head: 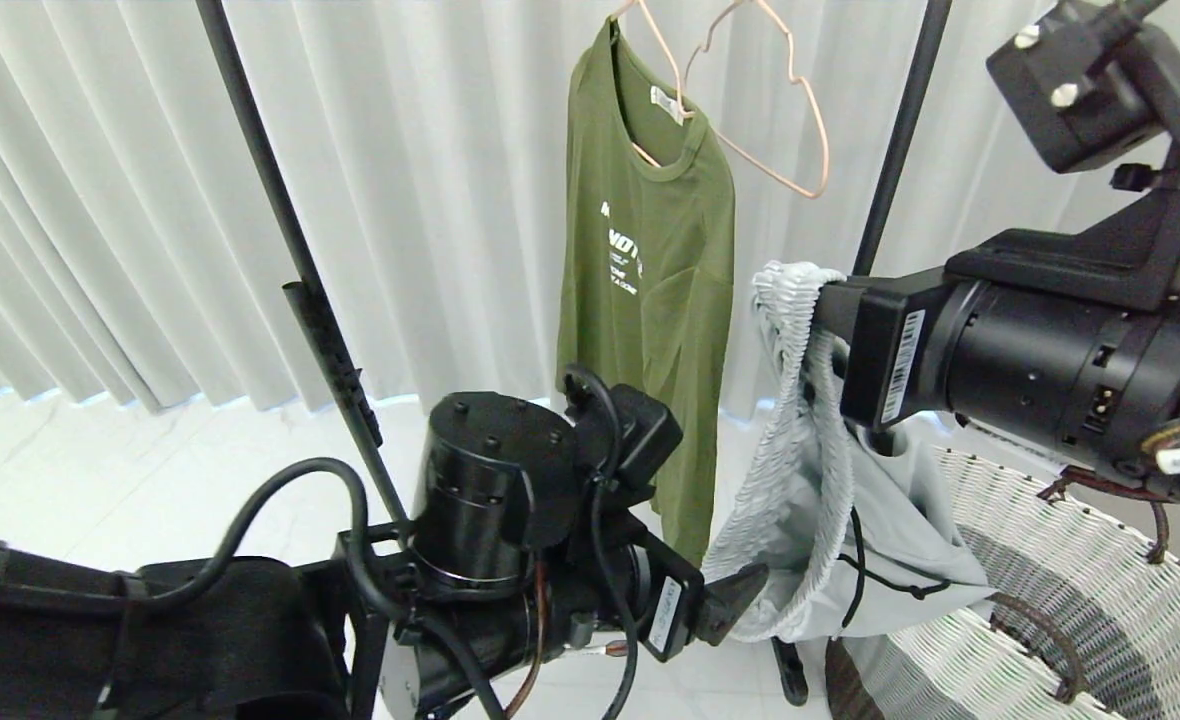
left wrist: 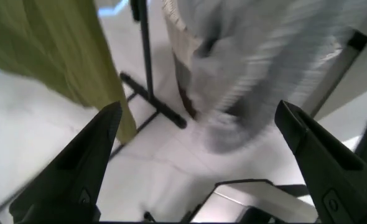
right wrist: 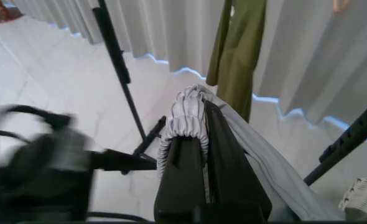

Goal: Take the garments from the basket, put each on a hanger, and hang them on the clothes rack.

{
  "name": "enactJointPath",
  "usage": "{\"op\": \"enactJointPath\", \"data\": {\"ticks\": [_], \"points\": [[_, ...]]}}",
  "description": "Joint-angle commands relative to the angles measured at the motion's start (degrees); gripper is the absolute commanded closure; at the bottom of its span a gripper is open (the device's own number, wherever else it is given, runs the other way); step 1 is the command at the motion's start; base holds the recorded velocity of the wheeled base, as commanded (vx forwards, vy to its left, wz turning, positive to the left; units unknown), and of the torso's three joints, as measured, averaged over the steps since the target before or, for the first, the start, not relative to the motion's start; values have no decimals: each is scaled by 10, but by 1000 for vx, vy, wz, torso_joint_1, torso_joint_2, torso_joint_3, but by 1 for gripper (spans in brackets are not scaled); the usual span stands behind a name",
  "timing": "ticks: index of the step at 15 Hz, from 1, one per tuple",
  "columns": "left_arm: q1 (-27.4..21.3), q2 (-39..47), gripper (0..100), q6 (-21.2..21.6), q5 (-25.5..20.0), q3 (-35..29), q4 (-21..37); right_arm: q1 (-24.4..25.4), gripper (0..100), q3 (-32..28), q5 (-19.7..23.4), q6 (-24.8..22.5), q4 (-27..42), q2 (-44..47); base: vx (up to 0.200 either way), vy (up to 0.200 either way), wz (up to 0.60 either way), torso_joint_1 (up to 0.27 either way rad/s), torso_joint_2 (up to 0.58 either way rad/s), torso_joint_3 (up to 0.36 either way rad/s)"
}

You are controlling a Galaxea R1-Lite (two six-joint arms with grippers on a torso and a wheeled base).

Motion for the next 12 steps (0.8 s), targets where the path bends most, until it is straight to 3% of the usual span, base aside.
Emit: {"op": "enactJointPath", "data": {"ticks": [1,4,5,9,12], "points": [[2,43,0,-32,2,-1,-12,5,100,0,0,2,0,-8,0,0,0,0,0,0],[2,68,0,-74,34,3,-31,5,100,1,1,3,0,-12,0,0,0,0,0,0],[2,72,100,-81,42,7,-31,5,100,1,1,3,0,-12,0,0,0,0,0,0],[2,67,100,-82,47,50,-33,2,100,2,1,3,0,-12,0,0,0,0,0,0],[2,22,100,-81,92,94,-38,-18,100,3,2,3,-1,-4,0,0,0,0,0,0]]}}
